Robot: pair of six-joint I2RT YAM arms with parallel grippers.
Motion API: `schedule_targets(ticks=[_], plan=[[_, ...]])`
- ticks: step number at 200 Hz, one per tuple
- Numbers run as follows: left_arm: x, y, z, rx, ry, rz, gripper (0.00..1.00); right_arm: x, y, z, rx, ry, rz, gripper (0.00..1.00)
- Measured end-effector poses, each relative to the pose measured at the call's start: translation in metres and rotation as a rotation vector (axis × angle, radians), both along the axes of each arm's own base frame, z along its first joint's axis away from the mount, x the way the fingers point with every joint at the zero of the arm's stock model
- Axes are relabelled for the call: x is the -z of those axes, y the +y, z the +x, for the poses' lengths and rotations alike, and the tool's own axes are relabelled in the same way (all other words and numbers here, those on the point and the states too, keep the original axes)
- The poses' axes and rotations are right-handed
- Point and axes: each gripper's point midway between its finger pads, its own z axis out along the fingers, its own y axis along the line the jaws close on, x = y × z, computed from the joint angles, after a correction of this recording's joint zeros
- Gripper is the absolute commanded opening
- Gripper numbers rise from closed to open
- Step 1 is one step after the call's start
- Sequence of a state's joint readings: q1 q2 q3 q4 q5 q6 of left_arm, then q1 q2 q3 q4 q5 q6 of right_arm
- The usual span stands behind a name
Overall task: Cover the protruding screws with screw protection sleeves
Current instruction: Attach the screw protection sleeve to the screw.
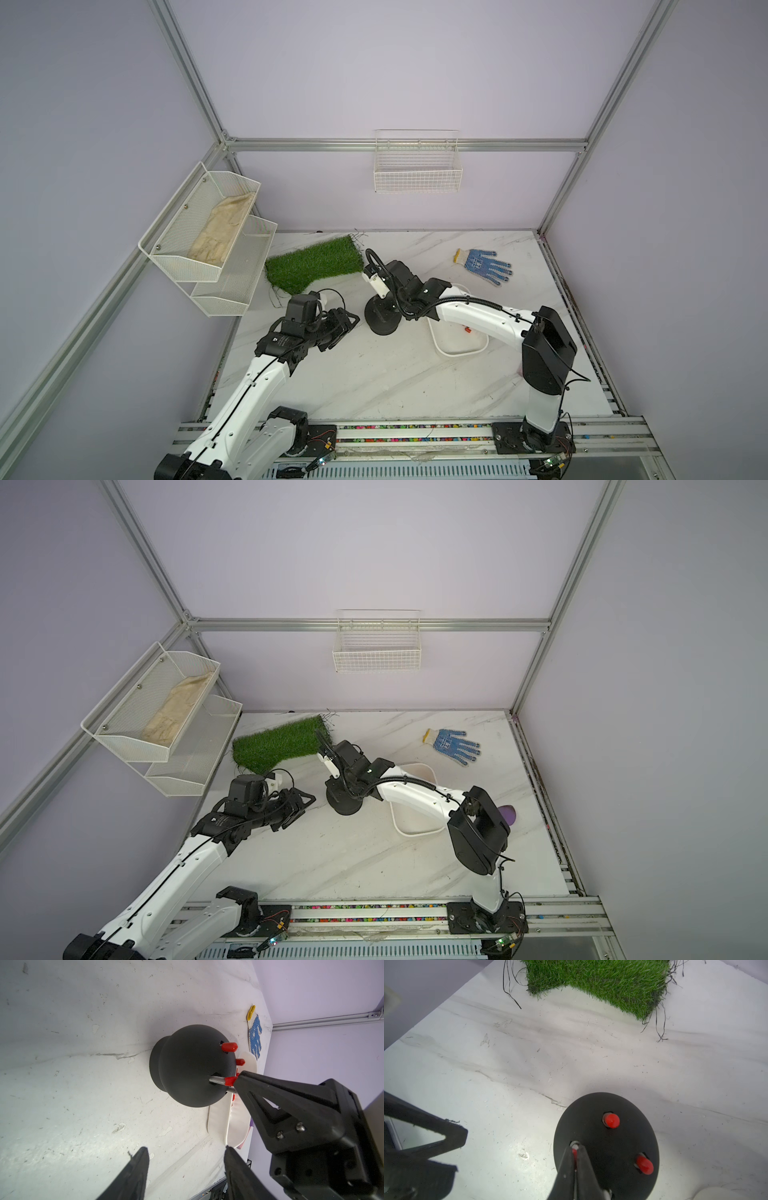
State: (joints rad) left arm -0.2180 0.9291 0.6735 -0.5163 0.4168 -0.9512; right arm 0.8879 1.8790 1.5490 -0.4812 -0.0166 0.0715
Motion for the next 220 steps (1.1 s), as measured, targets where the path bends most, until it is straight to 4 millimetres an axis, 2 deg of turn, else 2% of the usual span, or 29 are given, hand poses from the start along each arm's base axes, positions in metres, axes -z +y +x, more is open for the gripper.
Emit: schedule_targets(ticks=[100, 220], plan=[[-0.0005, -0.0002, 0.0005, 0.000, -0.003, -0.001, 0.59, 0.0001, 0.0060, -0.0037, -0.039, -0.032, -0.068, 0.08], [-0.0003, -0.0007, 0.0008, 0.002, -0.002, -0.003, 0.59, 0.0005, 0.0009, 0.0003, -0.008, -0.060, -0.101, 0.08]])
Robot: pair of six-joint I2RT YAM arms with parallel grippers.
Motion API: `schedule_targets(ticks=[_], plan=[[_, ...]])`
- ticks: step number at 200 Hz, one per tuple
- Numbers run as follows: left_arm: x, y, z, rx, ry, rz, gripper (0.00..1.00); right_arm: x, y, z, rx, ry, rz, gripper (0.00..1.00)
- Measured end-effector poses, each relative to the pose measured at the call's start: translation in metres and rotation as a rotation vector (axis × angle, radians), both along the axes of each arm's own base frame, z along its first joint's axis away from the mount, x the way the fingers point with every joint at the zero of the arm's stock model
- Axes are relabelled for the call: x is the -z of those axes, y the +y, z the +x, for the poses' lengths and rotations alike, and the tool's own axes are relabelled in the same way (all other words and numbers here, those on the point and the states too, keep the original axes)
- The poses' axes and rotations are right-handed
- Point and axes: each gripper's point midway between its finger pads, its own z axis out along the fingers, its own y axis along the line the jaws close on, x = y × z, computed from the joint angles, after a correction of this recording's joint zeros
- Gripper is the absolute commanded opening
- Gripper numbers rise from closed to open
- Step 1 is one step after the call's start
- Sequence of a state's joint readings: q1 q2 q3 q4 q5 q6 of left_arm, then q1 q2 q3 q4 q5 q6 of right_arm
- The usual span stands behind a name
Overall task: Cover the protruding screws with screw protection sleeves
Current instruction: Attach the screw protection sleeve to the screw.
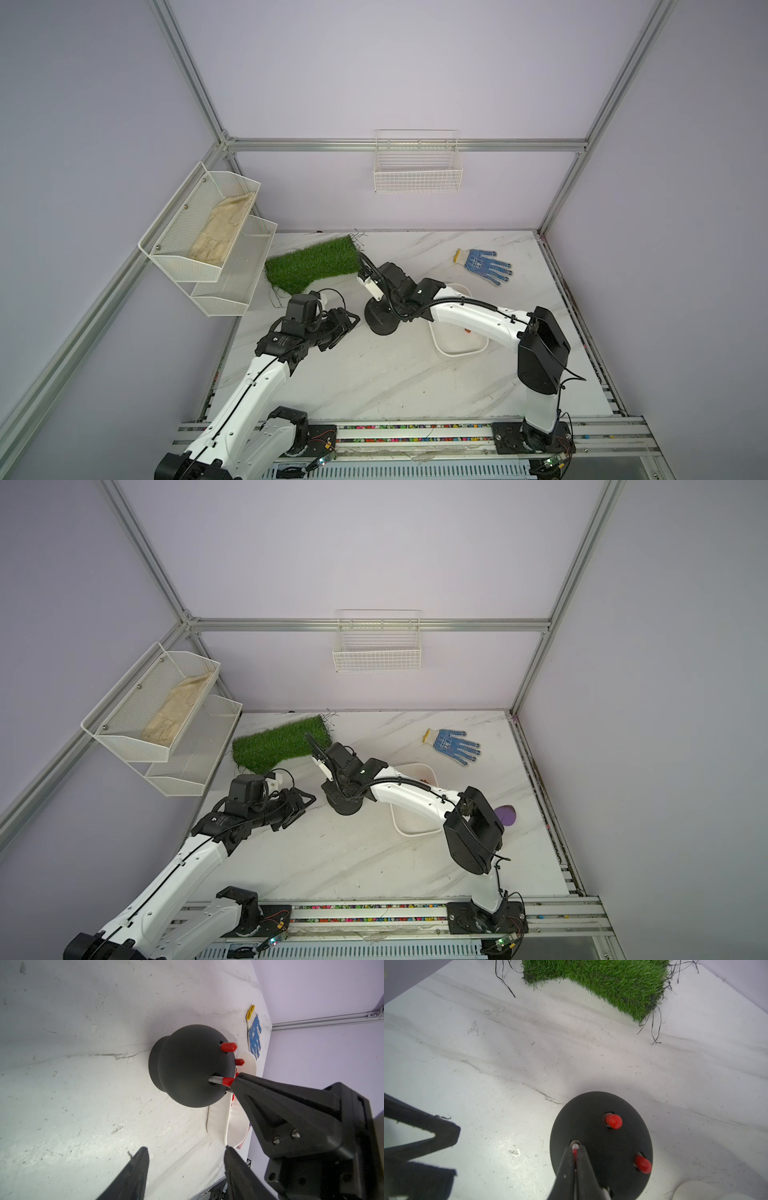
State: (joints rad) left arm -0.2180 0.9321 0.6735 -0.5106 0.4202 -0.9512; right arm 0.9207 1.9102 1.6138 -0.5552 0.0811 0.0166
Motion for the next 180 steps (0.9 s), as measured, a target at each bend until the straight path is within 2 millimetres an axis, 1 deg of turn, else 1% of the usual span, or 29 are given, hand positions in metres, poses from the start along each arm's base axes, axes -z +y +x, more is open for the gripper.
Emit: schedule_targets(ticks=[180], plan=[[0.0007, -0.0005, -0.0005, 0.003, 0.002, -0.002, 0.59, 0.0010, 0.0013, -0.0006, 0.009, 0.008, 0.010, 0.09]])
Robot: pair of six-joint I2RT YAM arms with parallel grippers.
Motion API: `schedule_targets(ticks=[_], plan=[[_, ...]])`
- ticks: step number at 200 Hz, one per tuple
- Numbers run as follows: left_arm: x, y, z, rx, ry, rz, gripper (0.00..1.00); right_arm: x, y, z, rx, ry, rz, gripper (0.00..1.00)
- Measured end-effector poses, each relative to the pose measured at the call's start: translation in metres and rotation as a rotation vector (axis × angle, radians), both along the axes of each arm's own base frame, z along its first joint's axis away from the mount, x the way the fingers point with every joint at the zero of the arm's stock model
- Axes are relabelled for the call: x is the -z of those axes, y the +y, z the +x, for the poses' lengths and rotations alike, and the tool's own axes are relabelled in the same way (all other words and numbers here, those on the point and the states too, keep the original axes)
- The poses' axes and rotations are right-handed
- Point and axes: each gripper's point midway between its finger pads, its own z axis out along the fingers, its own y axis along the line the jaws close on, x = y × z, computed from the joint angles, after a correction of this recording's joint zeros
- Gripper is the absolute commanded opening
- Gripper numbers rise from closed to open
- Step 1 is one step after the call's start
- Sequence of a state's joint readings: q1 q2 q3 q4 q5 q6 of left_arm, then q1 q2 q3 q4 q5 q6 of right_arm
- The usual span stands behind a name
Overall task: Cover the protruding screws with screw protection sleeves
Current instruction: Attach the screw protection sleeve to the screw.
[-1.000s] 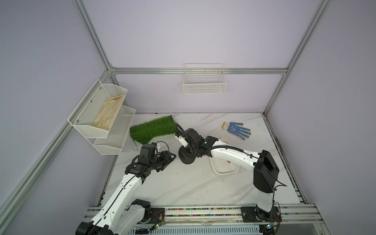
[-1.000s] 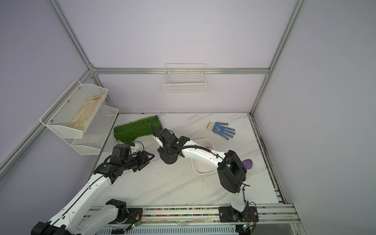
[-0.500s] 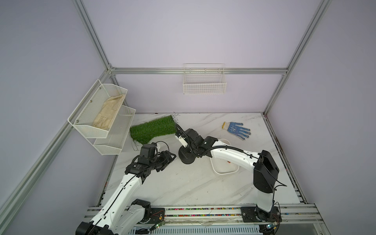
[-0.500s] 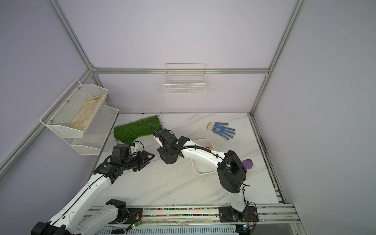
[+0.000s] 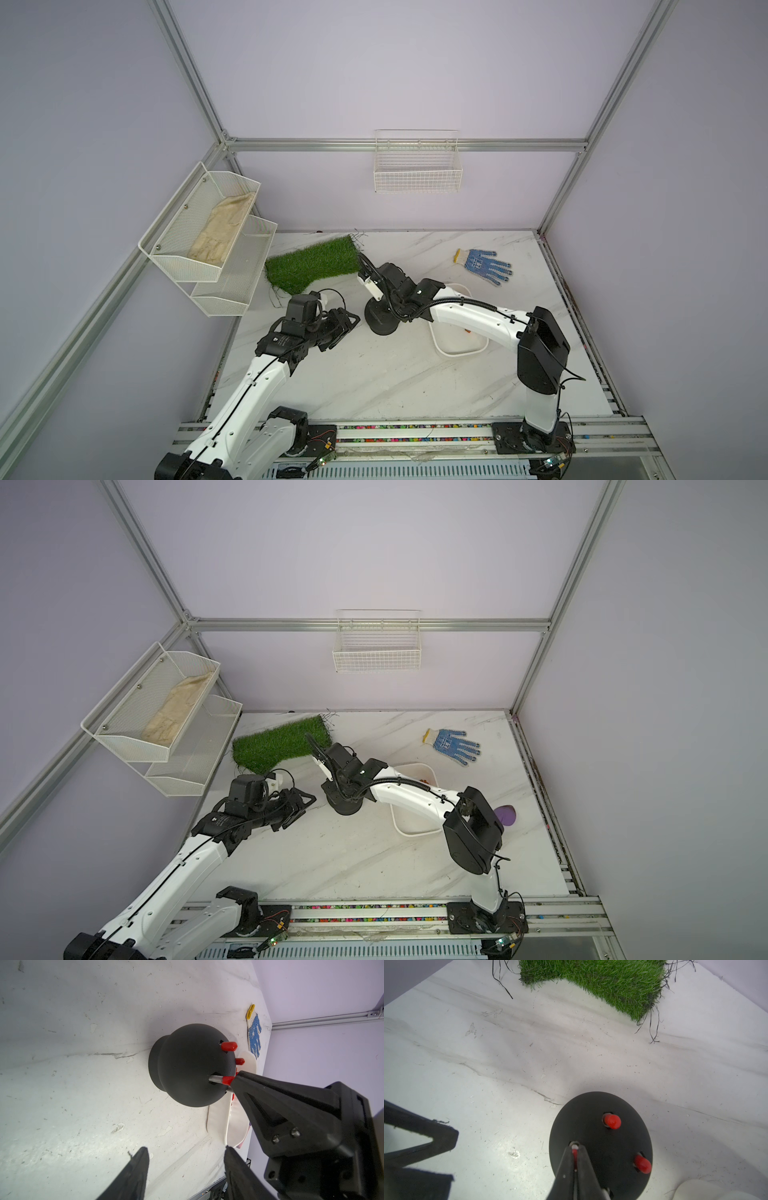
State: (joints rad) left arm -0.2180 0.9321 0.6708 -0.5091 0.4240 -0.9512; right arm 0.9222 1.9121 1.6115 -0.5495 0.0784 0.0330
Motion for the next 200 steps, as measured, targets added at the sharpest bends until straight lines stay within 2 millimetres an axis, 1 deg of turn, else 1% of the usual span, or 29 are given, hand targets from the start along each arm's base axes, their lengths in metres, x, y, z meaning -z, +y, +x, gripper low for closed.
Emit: schedule_targets(ticks=[80, 169, 200], plan=[[0.0000, 0.0000, 0.0000, 0.000, 0.000, 0.000, 0.59, 0.0031, -0.0032, 0.0018, 0.012, -0.009, -0.014, 0.09], [-0.0001, -0.0001, 0.0000, 0.000, 0.000, -0.001, 0.59, 0.0058, -0.0025, 0.0002, 0.010, 0.001, -0.008, 0.12], [-0.0001, -0.0001, 0.0001, 0.000, 0.000, -0.001, 0.59, 0.0061, -0.0020, -0.0008, 0.011, 0.009, -0.003, 0.18]])
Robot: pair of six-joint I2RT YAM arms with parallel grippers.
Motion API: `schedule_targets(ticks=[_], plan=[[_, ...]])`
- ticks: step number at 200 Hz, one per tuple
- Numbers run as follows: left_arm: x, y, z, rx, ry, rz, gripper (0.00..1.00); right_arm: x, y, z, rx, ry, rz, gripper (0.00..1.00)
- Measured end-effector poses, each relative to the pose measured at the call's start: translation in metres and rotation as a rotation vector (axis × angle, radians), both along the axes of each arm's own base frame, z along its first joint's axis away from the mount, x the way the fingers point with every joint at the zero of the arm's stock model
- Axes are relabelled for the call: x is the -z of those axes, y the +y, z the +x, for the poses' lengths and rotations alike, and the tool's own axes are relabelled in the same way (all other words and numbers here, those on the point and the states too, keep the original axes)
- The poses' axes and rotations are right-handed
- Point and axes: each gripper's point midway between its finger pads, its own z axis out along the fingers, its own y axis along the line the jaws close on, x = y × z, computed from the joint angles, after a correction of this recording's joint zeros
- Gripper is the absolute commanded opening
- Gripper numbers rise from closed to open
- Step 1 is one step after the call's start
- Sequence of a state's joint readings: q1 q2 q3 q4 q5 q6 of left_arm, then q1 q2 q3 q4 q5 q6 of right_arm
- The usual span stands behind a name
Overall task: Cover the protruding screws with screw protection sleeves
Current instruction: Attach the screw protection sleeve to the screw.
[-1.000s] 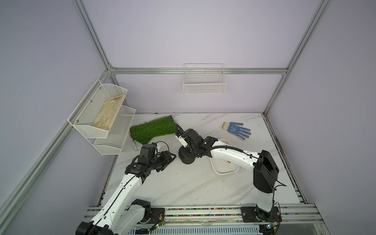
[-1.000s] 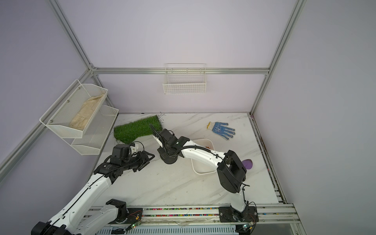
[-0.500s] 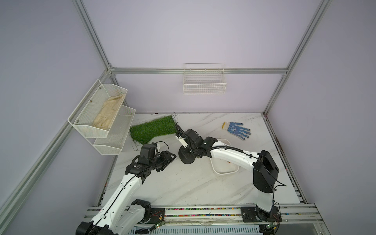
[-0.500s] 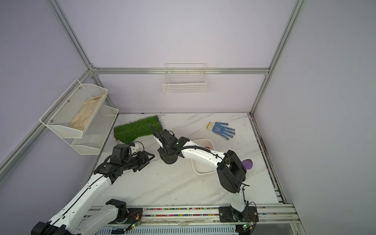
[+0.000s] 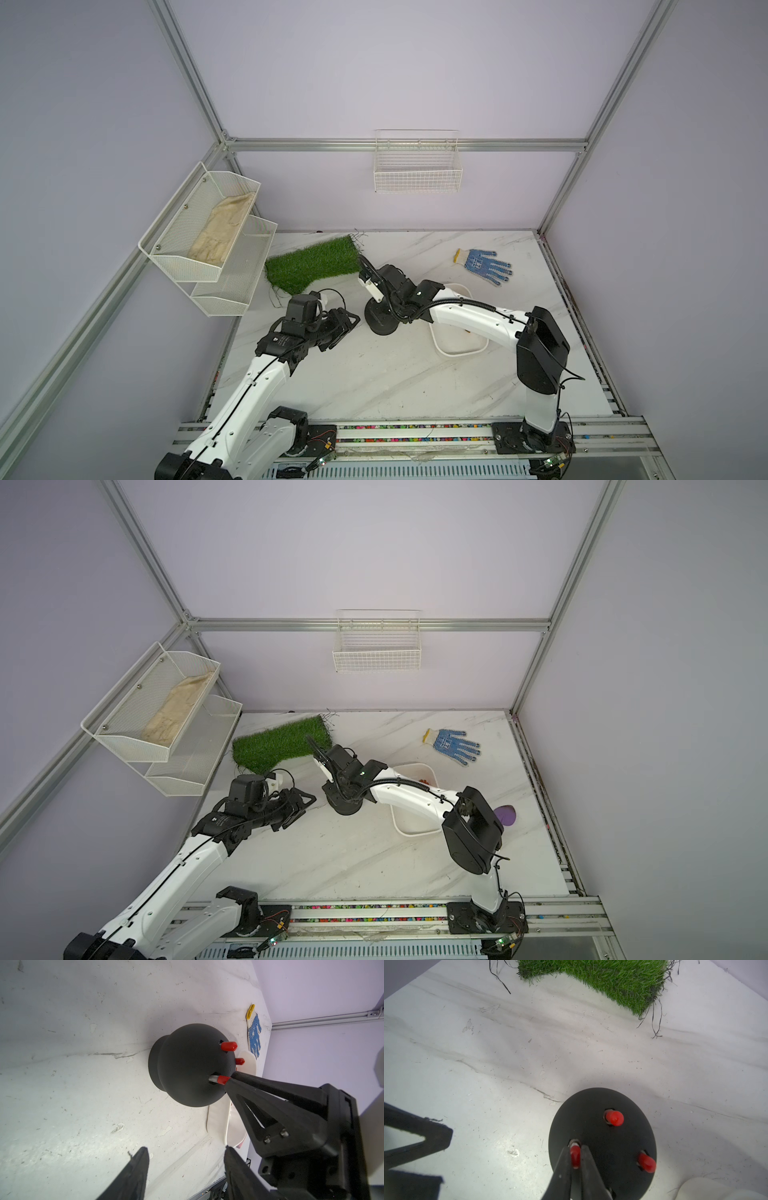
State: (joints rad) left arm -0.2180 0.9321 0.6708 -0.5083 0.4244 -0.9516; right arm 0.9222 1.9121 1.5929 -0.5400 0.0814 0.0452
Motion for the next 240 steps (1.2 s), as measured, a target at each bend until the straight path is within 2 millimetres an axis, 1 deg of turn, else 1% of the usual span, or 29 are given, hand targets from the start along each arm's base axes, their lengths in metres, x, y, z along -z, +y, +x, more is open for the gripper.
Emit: schedule_targets(ticks=[16, 42, 74, 100, 116, 128, 150, 161, 240], plan=[[0.000, 0.000, 0.000, 0.000, 0.000, 0.000, 0.59, 0.000, 0.001, 0.000, 0.002, 0.005, 0.005, 0.22], [-0.001, 0.000, 0.001, 0.000, -0.006, -0.001, 0.59, 0.000, 0.001, -0.001, 0.003, 0.009, 0.010, 0.24], [-0.001, -0.001, 0.002, 0.001, -0.009, -0.003, 0.59, -0.002, 0.001, -0.001, 0.004, 0.010, 0.015, 0.24], [-0.002, -0.001, 0.002, 0.002, -0.011, -0.005, 0.59, -0.009, 0.001, -0.002, 0.006, 0.004, 0.028, 0.23], [-0.002, -0.001, 0.002, 0.003, -0.011, -0.005, 0.59, -0.014, 0.001, -0.002, 0.007, -0.001, 0.037, 0.20], [-0.002, -0.001, 0.002, 0.005, -0.011, -0.007, 0.59, -0.017, 0.001, -0.002, 0.009, -0.002, 0.044, 0.12], [-0.002, -0.002, 0.002, 0.006, -0.011, -0.009, 0.59, -0.017, 0.001, -0.003, 0.004, 0.002, 0.047, 0.01], [-0.002, -0.002, 0.002, 0.007, -0.011, -0.009, 0.59, -0.017, 0.001, -0.003, 0.003, 0.007, 0.050, 0.00], [-0.003, -0.002, 0.003, 0.007, -0.016, -0.011, 0.59, -0.017, -0.001, 0.000, 0.008, 0.014, 0.056, 0.00]])
